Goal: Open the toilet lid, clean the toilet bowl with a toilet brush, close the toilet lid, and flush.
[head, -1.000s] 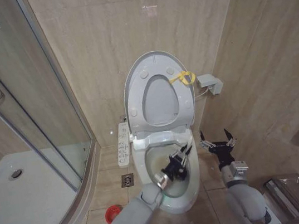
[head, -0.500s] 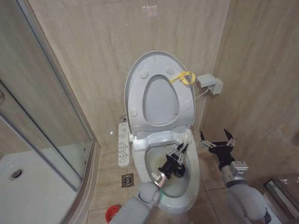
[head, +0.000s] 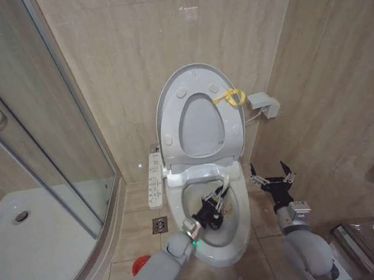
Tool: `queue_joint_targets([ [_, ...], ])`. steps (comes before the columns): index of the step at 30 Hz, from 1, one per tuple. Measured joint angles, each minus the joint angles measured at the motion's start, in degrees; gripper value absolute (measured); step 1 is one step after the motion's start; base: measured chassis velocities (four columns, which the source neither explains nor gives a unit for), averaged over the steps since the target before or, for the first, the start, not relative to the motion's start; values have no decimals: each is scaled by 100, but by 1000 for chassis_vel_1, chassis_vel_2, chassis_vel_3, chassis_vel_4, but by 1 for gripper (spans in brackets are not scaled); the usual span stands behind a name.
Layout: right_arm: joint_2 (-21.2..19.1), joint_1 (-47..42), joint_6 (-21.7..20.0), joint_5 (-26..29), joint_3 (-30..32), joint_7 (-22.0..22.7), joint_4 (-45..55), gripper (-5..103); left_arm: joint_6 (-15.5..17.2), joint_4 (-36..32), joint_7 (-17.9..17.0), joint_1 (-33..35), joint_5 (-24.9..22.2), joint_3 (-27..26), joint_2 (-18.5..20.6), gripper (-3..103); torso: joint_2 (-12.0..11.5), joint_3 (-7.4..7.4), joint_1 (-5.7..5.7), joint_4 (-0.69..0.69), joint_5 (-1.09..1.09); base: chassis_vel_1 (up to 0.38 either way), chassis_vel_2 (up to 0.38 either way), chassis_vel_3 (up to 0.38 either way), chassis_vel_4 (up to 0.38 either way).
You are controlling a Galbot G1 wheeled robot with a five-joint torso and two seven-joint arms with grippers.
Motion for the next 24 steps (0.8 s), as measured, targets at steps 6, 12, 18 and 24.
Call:
queue_joint_targets([
  [6, 0, 0, 0, 0, 0, 0, 0, 100, 3, 131, -18, 15, -9, -11, -456, 16, 0, 0, 0, -1, -1, 0, 0, 0, 0],
  [12, 0, 0, 0, 0, 0, 0, 0, 100, -21, 298, 20, 265, 53, 108, -542, 16, 0, 0, 0, -1, -1, 0, 0, 0, 0],
  [18, 0, 0, 0, 0, 0, 1, 0, 100, -16, 303, 2, 275, 203, 90, -325, 16, 0, 0, 0, 2, -1, 0, 0, 0, 0],
  [24, 0, 0, 0, 0, 0, 0, 0, 100, 81, -40, -109, 173, 104, 85, -490, 16, 0, 0, 0, -2, -1, 0, 0, 0, 0],
])
